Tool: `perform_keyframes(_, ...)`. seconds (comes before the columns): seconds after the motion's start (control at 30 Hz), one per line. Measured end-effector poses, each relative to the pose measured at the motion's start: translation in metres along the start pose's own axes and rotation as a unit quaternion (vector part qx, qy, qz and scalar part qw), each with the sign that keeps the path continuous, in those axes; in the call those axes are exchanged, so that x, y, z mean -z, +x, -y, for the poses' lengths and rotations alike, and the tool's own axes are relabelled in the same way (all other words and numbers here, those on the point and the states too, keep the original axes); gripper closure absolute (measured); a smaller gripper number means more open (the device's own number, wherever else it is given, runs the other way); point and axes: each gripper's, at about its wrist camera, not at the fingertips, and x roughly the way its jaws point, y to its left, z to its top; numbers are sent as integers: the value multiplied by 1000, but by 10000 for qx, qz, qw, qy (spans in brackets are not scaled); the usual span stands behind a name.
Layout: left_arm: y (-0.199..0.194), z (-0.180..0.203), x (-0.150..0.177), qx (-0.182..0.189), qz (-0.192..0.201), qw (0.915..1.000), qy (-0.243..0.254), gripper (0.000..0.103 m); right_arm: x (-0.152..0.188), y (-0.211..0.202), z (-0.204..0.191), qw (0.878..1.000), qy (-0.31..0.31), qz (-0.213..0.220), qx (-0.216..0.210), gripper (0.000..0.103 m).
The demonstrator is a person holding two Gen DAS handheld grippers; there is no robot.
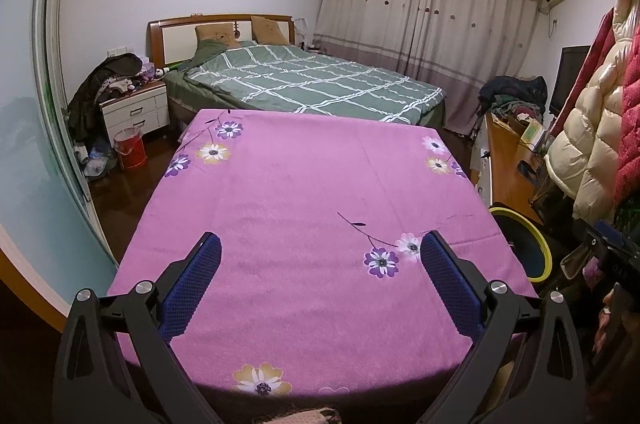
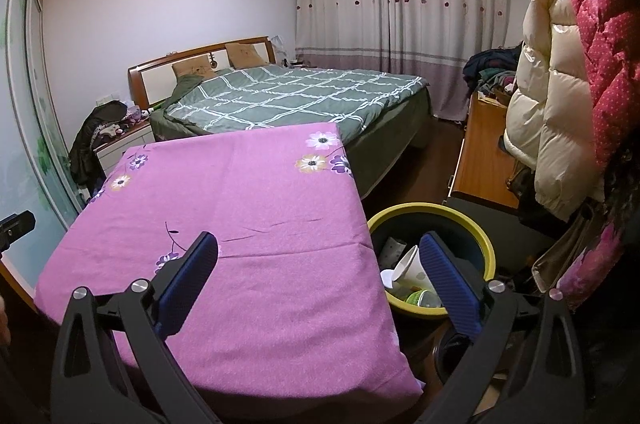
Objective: Collect trash
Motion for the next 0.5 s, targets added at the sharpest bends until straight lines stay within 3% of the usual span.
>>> perform_keyframes(0.5, 1, 4, 1, 22, -11, 10000, 16, 5, 1, 1, -1, 10000, -11, -3, 1, 7)
